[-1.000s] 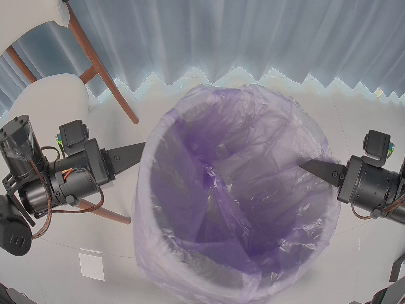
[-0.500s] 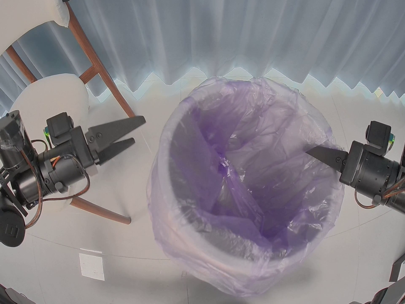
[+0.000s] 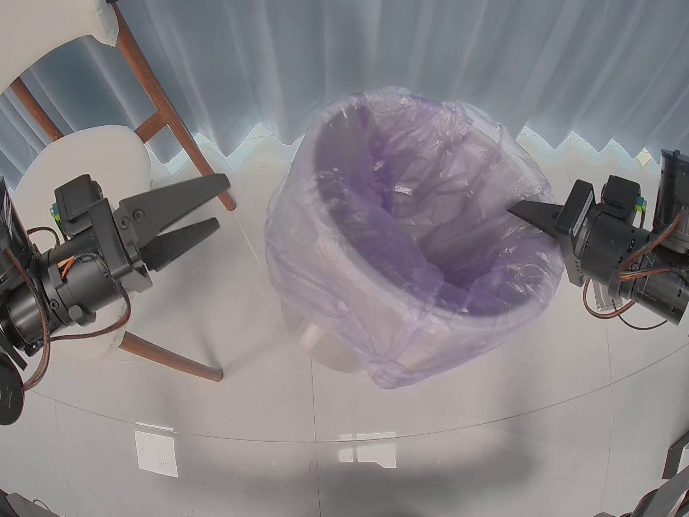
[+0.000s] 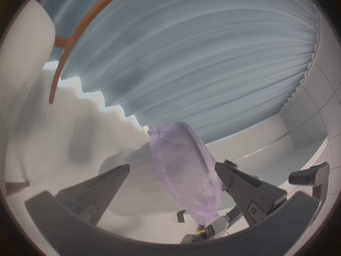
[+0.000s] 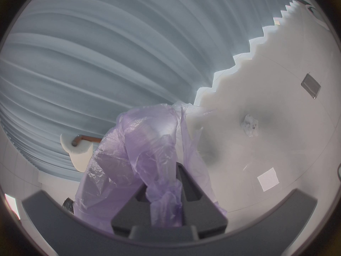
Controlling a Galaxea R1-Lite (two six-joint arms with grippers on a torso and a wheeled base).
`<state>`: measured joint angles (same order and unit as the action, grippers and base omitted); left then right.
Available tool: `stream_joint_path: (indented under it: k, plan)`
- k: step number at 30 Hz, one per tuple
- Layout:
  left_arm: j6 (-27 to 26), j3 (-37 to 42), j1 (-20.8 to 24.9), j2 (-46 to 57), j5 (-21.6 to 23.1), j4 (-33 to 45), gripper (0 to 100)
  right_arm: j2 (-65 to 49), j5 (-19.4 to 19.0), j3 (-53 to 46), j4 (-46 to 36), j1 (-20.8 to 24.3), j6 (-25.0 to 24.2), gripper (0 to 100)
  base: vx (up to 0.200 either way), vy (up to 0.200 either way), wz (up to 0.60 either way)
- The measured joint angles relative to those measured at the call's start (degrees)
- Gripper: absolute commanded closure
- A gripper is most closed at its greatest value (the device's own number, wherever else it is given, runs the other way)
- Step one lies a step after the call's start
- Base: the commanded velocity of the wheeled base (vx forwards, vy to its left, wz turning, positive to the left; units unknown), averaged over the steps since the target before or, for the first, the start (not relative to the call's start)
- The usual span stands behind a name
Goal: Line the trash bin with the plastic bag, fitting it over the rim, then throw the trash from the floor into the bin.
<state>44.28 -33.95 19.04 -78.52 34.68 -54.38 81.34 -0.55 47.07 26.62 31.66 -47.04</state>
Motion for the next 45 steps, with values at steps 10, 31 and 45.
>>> stream_joint_path:
  k: [10,31,45]
  plan:
    - [-0.24,2.65,5.62,-0.04,0.02,-0.38,0,5.68,1.01,1.41,6.02,-0.62,-3.89,100,0.0,0.0,0.0]
    - [0.0,5.34,13.42,-1.8,0.05,-0.57,0,8.11,1.17,1.02,7.03,0.63,-4.46,100,0.0,0.0,0.0]
    - [0.26,5.92,14.45,-4.97,-0.12,-6.29,100,7.86,2.44,0.04,7.06,3.71,-4.11,100,0.0,0.0,0.0]
